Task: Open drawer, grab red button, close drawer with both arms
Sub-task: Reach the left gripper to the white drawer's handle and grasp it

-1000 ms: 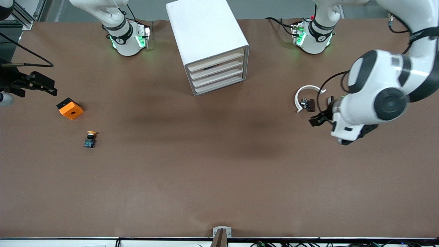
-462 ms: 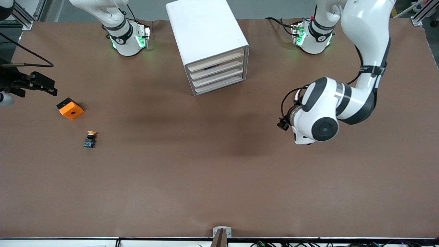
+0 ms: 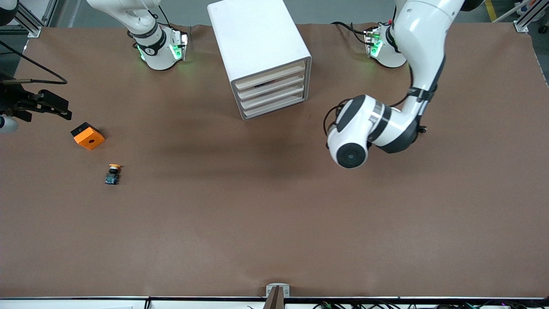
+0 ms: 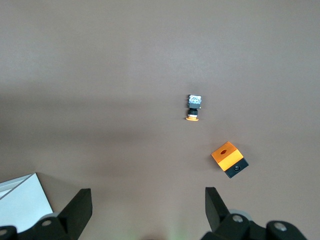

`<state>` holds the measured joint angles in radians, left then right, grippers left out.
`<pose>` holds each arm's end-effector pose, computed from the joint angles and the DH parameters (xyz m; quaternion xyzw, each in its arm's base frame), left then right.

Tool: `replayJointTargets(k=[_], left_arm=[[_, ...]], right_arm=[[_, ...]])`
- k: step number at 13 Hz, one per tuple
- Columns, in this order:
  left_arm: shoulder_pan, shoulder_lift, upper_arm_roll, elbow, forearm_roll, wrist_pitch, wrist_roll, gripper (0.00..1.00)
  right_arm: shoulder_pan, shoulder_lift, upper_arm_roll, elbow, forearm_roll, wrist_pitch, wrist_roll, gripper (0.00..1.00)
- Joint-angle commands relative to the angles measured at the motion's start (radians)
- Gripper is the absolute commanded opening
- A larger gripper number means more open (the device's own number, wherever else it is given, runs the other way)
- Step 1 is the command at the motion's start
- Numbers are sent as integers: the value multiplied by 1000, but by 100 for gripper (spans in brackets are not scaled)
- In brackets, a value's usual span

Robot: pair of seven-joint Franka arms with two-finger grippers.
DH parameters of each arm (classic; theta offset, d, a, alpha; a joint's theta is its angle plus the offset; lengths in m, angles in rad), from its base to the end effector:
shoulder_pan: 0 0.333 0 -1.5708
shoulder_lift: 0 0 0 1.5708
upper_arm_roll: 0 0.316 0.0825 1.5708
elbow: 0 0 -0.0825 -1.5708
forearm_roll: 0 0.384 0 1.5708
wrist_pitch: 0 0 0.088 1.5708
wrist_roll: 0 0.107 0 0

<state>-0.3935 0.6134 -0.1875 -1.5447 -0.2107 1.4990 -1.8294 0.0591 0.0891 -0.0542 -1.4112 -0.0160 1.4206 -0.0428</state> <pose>0.5142 -0.3490 0.2715 -0.7442 -0.5668 0.2603 0.2390 0.5667 0.0025 0.6362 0.9989 0.0230 -0.0400 0.0096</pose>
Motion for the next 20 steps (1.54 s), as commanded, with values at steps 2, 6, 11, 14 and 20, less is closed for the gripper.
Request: replayJointTargets(k=[2,6,11,14,20], left_arm=[[-31,92,6,23,-183,-20,-167,100],[-82,123,6,22,-292,-20,-277,100],[-114,138,6,21,-479,-20,-277,94],[-143,138,6,15,-521,-20,-278,83],[-169,184,6,15,-588,-19,-284,60]], right_arm=[[10,8,-6,17,-2,-6,1,100],[21,11,-6,17,-4,-6,1,100],[22,14,-6,17,-5,-6,1,100],[22,14,-6,17,-8,-6,1,100],[25,14,-6,17,-18,-6,1,100]])
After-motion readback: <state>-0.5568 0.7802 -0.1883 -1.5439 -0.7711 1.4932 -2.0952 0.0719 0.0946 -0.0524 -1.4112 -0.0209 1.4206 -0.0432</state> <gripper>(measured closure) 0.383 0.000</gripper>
